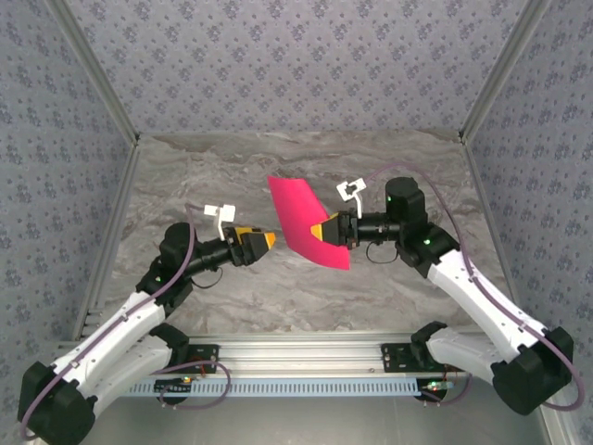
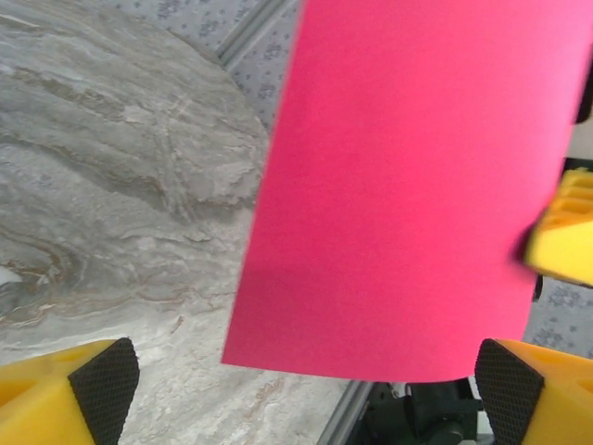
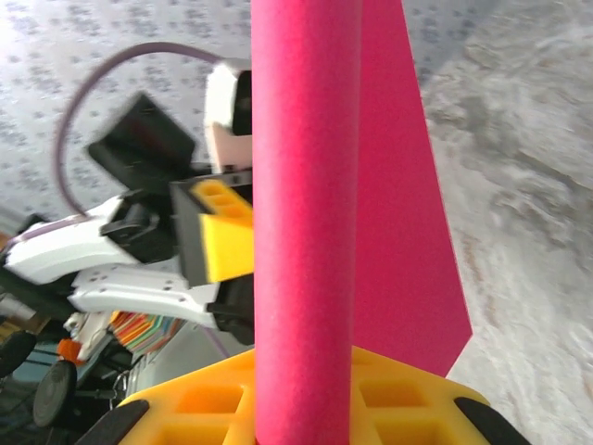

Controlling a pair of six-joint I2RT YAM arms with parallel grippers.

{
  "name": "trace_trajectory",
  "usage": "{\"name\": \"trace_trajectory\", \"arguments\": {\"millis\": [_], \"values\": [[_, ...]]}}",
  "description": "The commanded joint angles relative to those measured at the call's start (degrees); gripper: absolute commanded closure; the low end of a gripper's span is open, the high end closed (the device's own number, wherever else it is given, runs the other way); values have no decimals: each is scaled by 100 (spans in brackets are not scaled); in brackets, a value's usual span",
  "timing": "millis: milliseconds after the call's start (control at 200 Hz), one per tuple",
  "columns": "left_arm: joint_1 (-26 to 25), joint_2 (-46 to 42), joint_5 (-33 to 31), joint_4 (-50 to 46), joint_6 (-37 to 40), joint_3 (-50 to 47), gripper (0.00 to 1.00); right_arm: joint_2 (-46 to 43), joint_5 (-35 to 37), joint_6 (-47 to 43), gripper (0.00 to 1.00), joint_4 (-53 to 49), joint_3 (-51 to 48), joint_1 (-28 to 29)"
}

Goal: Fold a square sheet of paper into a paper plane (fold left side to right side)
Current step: Place a square sheet of paper at the center of the table.

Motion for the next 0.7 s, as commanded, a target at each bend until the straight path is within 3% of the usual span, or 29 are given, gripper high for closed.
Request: {"name": "trace_trajectory", "arguments": {"millis": [0,180,245,345,500,605,700], "values": [[9,22,456,721,-32,321,2,-104,-192,172,78,-82,289,85],[-100,38,560,912,-12,387,7,-47,-100,245,78,-49,308,103],[-148,72,587,951,8,407,18,-29,-65,243,78,-68,282,96],[-211,124,543,902,53,442,48,-11,64,120,78,-256,292,88],[-233,156,315,623,180,404,81,-53,384,-180,76,-728,289,-25],[-229,211,175,461,230,334,94,-77,760,-449,69,-1183,268,-121],[-234,343,-18,177,291,281,96,-108,1549,-814,56,-1821,276,-193]]}}
